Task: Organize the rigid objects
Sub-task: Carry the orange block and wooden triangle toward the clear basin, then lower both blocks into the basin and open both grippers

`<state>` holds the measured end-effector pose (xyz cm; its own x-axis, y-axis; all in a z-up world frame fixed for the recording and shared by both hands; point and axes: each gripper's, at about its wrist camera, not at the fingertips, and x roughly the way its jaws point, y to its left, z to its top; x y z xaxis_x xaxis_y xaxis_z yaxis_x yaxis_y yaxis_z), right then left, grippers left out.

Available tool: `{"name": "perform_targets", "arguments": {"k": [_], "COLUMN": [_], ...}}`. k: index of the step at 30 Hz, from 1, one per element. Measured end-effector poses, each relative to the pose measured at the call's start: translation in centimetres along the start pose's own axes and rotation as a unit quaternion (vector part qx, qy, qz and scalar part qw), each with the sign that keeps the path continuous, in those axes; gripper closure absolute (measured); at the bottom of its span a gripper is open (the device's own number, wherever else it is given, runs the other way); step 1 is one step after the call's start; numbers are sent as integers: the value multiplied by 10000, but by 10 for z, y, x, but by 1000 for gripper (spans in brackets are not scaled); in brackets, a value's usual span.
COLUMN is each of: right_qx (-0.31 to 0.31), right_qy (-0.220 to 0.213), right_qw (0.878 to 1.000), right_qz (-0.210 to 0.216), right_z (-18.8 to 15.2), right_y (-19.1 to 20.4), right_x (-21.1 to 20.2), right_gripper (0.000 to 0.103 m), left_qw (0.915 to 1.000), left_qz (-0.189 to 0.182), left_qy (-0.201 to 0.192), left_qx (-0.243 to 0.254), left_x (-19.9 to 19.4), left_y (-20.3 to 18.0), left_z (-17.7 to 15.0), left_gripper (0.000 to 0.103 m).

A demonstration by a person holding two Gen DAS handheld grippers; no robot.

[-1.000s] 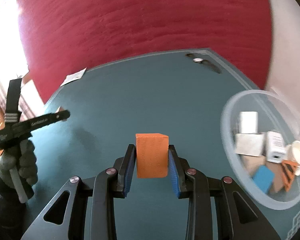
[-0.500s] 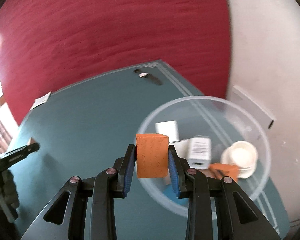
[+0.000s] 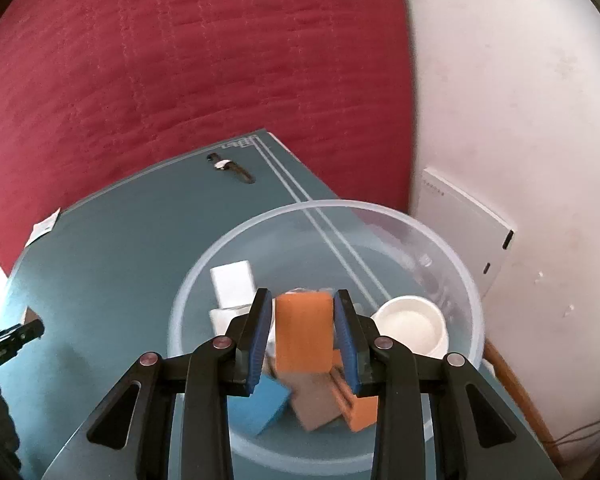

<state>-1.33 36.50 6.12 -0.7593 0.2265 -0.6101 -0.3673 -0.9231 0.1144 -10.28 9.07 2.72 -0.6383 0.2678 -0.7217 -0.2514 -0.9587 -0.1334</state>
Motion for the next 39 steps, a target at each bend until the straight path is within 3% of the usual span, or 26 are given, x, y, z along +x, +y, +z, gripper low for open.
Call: {"name": "perform_targets", "arguments": {"k": [4,20,39], "right_qx": [145,-21,-99], "right_qy": [91,63,-501], "right_qw": [9998,9999,9987], "right_qz": [42,82,-44], "right_z": [1,-17,-21], "right_y": [-12,-39,-54], "right_x": [9,14,-12], "right_gripper": [62,61,55], "left_qw": [9999,9952,9852], "left_qz": [-52,-437,-811], "left_qy": [8,171,178], "left_qx": [118,862,1497], "left_x": [0,9,6], "left_y": [-15,-96,-170], "left_z": [1,4,4], "left_gripper": [74,74,74]}}
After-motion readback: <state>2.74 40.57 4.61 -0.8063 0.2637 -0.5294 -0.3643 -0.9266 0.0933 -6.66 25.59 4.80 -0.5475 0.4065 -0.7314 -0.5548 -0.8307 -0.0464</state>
